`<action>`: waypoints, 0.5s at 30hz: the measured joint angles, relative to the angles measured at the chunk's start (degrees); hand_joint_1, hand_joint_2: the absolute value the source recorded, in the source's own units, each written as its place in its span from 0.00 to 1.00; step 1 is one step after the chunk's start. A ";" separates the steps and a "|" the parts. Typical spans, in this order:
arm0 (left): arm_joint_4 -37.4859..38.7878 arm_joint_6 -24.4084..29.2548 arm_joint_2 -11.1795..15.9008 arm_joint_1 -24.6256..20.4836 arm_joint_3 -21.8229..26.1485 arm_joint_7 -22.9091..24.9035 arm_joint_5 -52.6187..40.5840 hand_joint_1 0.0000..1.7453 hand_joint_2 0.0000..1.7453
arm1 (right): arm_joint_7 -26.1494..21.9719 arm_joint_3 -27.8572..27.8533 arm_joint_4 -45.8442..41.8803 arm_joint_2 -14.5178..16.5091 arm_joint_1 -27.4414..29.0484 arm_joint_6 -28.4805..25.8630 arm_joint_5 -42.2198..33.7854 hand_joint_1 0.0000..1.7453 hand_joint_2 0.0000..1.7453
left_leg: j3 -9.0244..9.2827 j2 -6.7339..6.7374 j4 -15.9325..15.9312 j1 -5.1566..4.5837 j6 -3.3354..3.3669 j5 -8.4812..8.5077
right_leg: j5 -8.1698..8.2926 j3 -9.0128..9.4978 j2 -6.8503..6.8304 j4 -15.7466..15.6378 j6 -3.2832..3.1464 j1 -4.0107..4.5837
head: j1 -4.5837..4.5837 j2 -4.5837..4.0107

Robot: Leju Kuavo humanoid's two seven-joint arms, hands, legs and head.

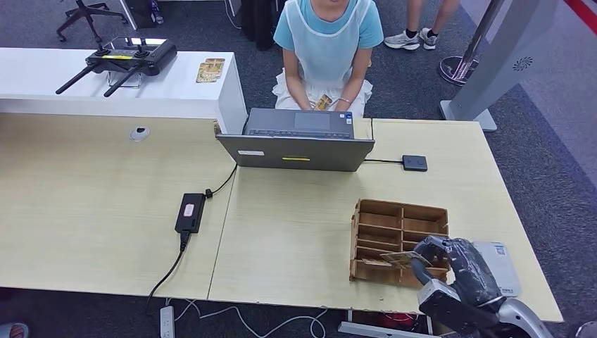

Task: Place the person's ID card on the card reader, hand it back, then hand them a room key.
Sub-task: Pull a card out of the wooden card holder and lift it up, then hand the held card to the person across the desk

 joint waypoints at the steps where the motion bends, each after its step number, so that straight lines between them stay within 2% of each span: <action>1: -0.04 0.06 0.04 -0.01 -0.04 -0.05 0.02 0.00 0.00 | -1.48 -0.10 -0.01 0.01 -0.54 1.04 -1.47 0.87 1.00 | 0.01 0.00 0.00 0.00 0.00 0.00 | 0.00 0.00 0.01 0.00 0.00 0.00 | -0.01 -0.01; 6: -0.65 0.20 0.36 -0.02 -0.30 -0.45 0.03 0.00 0.00 | -7.06 -0.22 0.02 0.30 -4.54 5.42 -7.44 0.89 1.00 | 0.03 0.02 0.00 0.00 0.00 0.01 | 0.01 0.02 0.01 0.00 0.00 0.00 | -0.01 -0.01; 11: -1.30 0.21 0.67 -0.07 -0.98 -0.72 0.03 0.00 0.00 | -7.89 -0.22 0.54 0.69 -8.77 6.26 -8.66 0.89 1.00 | 0.06 0.00 0.00 0.00 0.00 0.01 | 0.01 0.04 -0.01 0.01 0.00 0.00 | -0.01 -0.01; 15: -1.51 0.24 0.81 -0.06 -1.10 -0.73 0.03 0.00 0.00 | -7.94 -0.22 0.80 0.81 -9.86 6.28 -8.76 0.89 1.00 | 0.04 -0.01 0.00 0.00 0.00 0.01 | 0.01 0.04 -0.02 0.01 0.00 0.00 | -0.01 0.01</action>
